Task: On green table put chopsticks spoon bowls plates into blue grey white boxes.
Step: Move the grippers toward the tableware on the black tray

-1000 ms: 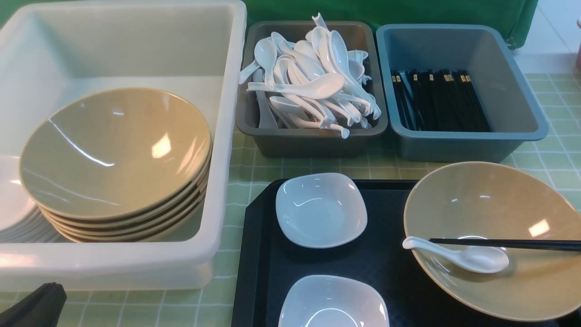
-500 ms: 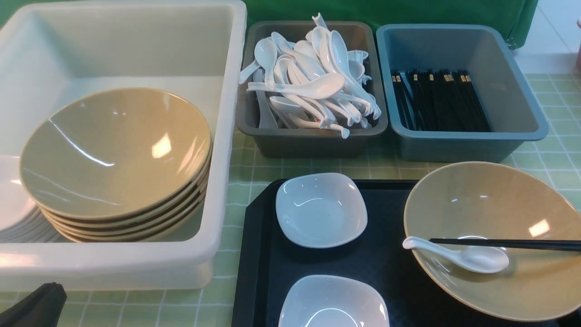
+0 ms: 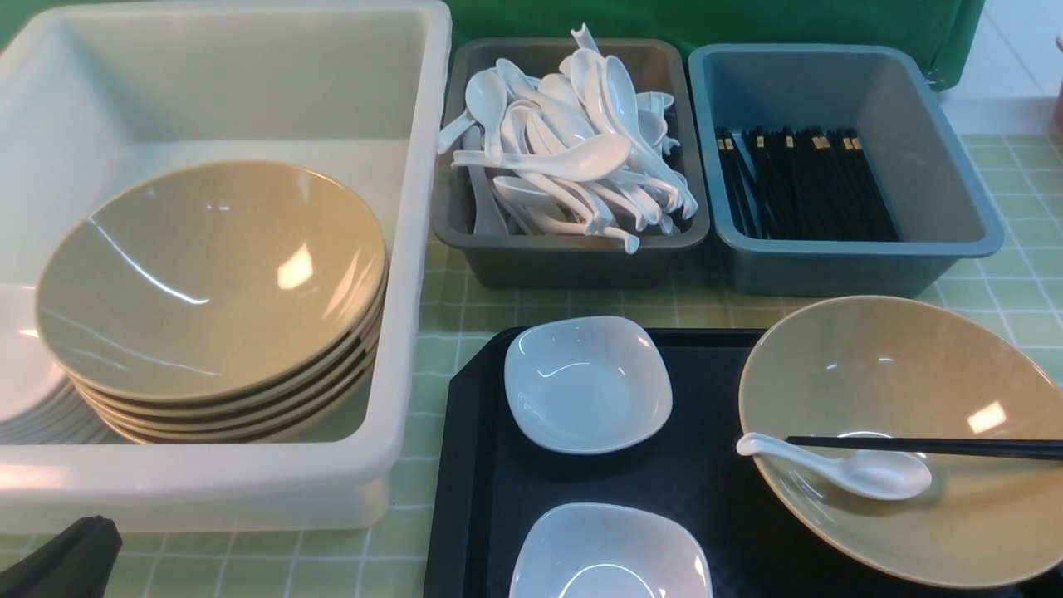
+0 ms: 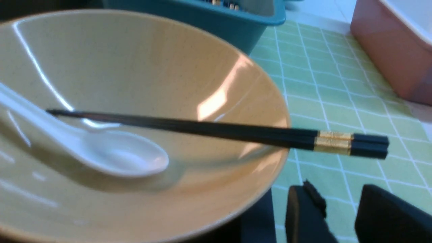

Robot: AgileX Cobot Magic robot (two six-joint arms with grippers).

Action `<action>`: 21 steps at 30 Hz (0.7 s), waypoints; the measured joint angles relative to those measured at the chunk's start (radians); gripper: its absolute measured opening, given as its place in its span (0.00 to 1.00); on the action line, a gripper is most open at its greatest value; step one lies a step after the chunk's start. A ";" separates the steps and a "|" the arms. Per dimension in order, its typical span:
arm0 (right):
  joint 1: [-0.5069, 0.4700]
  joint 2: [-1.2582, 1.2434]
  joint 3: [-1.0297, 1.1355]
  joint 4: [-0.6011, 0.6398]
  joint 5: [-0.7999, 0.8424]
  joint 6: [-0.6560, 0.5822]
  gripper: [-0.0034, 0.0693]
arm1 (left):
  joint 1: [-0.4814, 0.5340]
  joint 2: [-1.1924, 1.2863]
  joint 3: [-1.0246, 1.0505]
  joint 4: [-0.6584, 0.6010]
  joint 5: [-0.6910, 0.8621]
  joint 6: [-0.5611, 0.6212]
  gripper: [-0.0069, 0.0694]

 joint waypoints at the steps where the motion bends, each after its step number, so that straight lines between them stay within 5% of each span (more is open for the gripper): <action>1: 0.000 0.000 0.008 0.000 -0.040 0.027 0.37 | 0.000 0.000 -0.001 0.000 -0.024 0.000 0.09; 9: 0.000 0.000 0.013 0.003 -0.161 0.265 0.37 | 0.000 0.000 -0.001 0.000 -0.213 0.000 0.09; 21: 0.000 0.000 0.014 0.004 -0.162 0.299 0.37 | 0.000 0.000 -0.001 -0.005 -0.280 -0.007 0.09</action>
